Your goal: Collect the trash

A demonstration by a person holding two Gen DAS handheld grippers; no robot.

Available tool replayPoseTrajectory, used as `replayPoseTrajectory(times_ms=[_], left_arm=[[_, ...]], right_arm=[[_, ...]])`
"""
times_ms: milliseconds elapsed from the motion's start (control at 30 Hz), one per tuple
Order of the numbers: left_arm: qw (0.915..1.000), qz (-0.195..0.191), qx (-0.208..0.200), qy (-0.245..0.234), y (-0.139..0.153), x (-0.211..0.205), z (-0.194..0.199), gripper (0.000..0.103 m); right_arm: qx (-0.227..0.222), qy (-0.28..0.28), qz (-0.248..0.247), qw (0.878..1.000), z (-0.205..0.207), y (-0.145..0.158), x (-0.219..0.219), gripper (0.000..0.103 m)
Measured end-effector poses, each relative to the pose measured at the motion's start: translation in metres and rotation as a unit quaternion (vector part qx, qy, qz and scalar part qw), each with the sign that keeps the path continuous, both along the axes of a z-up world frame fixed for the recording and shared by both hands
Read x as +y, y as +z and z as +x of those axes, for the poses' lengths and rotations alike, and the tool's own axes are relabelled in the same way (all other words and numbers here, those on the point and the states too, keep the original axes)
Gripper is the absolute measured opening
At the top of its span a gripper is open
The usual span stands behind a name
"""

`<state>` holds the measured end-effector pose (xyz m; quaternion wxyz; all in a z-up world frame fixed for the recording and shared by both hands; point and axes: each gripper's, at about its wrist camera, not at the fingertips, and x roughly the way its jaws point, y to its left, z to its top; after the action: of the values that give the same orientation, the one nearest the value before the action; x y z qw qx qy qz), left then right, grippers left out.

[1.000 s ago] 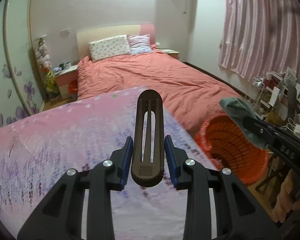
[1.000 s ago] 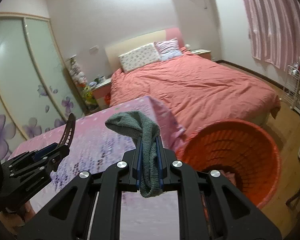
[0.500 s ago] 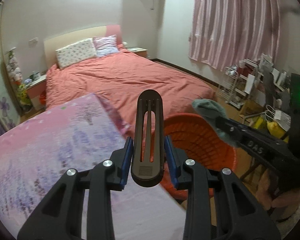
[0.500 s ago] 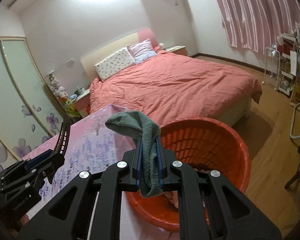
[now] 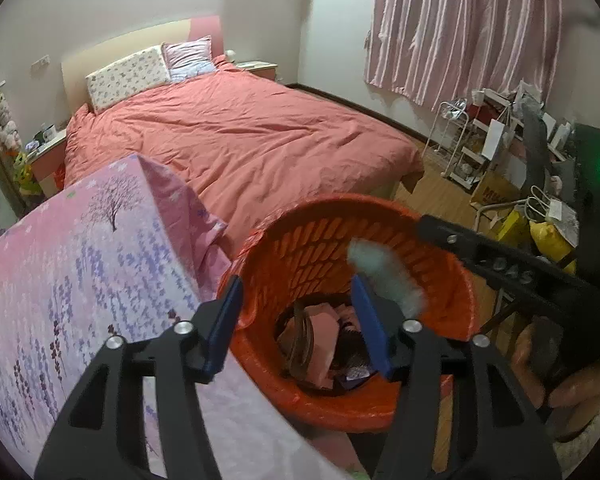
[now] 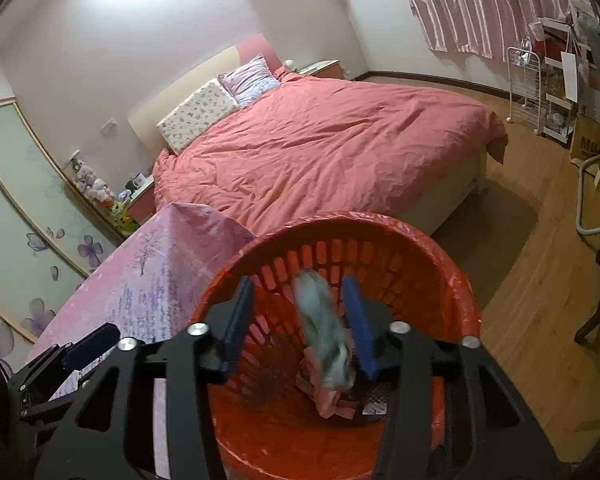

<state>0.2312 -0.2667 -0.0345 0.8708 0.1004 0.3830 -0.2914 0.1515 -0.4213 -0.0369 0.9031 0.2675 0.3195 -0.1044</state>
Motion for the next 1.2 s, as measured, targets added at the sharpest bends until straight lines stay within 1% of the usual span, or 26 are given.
replayPoseTrajectory(times_ms=[33,67,133,167,200,233,300,367,400,467,600,633,800,867,967,1033,1067,1200], left_arm=[[1.0,0.002,-0.001,0.003,-0.001,0.003,0.0,0.06],[1.0,0.005,-0.003,0.006,0.0,0.008,-0.001,0.063],[0.9998,0.006,-0.014,0.011,0.002,0.018,-0.008,0.07],[0.9996,0.006,-0.023,0.013,0.004,0.025,-0.014,0.076],[0.9993,0.006,-0.035,0.016,0.008,0.033,-0.02,0.081],[0.9988,0.008,-0.045,0.019,0.01,0.04,-0.026,0.084],[0.9969,0.012,-0.071,0.03,0.017,0.06,-0.043,0.094],[0.9945,0.015,-0.093,0.046,0.023,0.079,-0.06,0.099],[0.9927,0.016,-0.104,0.059,0.027,0.092,-0.071,0.099],[0.9905,0.014,-0.113,0.078,0.032,0.115,-0.085,0.099],[0.9864,0.003,-0.119,0.113,0.037,0.158,-0.113,0.099],[0.9843,0.0,-0.122,0.128,0.036,0.171,-0.123,0.099],[0.9744,-0.01,-0.137,0.178,0.034,0.211,-0.163,0.099],[0.97,-0.012,-0.144,0.196,0.034,0.224,-0.177,0.099],[0.9644,-0.013,-0.147,0.219,0.032,0.242,-0.196,0.099],[0.9617,-0.009,-0.146,0.232,0.031,0.25,-0.204,0.099],[0.9582,-0.005,-0.145,0.247,0.03,0.255,-0.209,0.099],[0.9542,-0.009,-0.136,0.266,0.025,0.268,-0.222,0.099]], right_arm=[[0.001,-0.002,-0.004,1.0,-0.003,0.001,0.001,0.062],[-0.001,-0.004,-0.013,1.0,-0.007,0.003,0.004,0.067],[-0.003,-0.009,-0.041,0.999,-0.014,0.01,0.01,0.087],[-0.006,-0.015,-0.064,0.998,-0.021,0.016,0.016,0.091],[-0.007,-0.02,-0.083,0.996,-0.026,0.02,0.02,0.097],[-0.009,-0.029,-0.111,0.993,-0.034,0.028,0.028,0.099],[-0.005,-0.044,-0.151,0.988,-0.044,0.038,0.04,0.1],[0.007,-0.058,-0.187,0.981,-0.056,0.048,0.055,0.1],[0.009,-0.057,-0.193,0.979,-0.063,0.052,0.062,0.1],[0.007,-0.049,-0.195,0.979,-0.077,0.059,0.074,0.1],[-0.02,-0.02,-0.197,0.98,-0.109,0.066,0.103,0.1],[-0.034,-0.009,-0.19,0.981,-0.123,0.068,0.113,0.1],[-0.065,-0.006,-0.198,0.978,-0.154,0.071,0.149,0.1],[-0.082,-0.018,-0.213,0.973,-0.167,0.071,0.166,0.1],[-0.082,-0.03,-0.239,0.967,-0.172,0.067,0.191,0.1],[-0.077,-0.029,-0.24,0.967,-0.173,0.064,0.198,0.1],[-0.072,-0.033,-0.237,0.968,-0.175,0.063,0.202,0.1],[-0.043,-0.053,-0.234,0.97,-0.172,0.06,0.209,0.1]])
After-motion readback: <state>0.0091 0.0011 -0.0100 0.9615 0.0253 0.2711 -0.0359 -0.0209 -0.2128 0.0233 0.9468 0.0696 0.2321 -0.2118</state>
